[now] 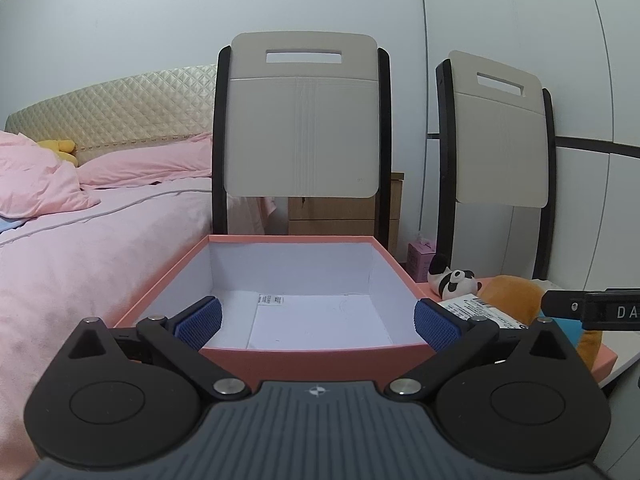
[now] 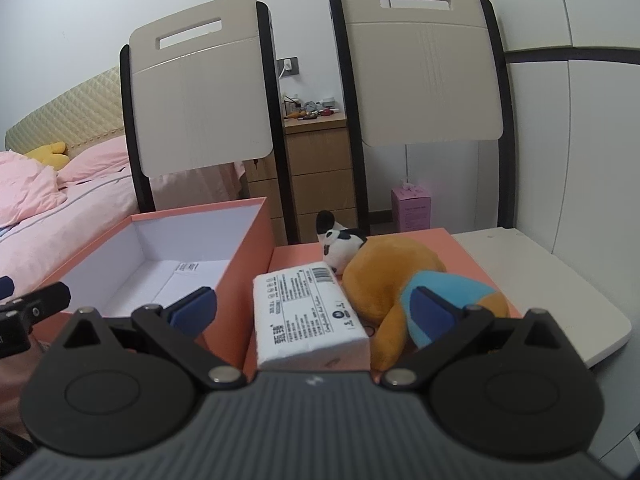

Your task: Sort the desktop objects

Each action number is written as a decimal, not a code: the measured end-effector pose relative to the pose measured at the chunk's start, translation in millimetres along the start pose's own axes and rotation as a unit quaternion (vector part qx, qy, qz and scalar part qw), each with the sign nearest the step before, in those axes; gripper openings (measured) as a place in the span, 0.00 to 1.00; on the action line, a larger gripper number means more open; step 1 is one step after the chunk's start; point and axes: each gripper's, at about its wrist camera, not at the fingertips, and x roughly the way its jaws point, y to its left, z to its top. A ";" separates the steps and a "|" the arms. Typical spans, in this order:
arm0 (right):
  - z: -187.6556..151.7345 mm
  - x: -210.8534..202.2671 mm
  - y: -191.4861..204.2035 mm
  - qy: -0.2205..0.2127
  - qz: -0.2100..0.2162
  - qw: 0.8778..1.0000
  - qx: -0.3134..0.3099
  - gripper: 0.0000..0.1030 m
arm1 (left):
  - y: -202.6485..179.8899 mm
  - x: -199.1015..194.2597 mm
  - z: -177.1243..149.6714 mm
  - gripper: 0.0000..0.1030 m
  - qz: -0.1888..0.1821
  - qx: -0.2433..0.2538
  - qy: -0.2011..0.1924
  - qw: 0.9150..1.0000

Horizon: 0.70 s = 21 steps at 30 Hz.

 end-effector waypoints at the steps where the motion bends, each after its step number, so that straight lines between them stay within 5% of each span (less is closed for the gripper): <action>1: -0.3 -0.4 -0.5 0.001 0.002 1.000 0.000 1.00 | -0.6 -0.3 -0.3 1.00 0.000 0.001 -0.001 1.000; 21: -1.3 -3.2 -12.5 -0.022 0.002 1.000 0.017 1.00 | -2.1 -2.6 1.8 1.00 -0.005 0.004 -0.006 1.000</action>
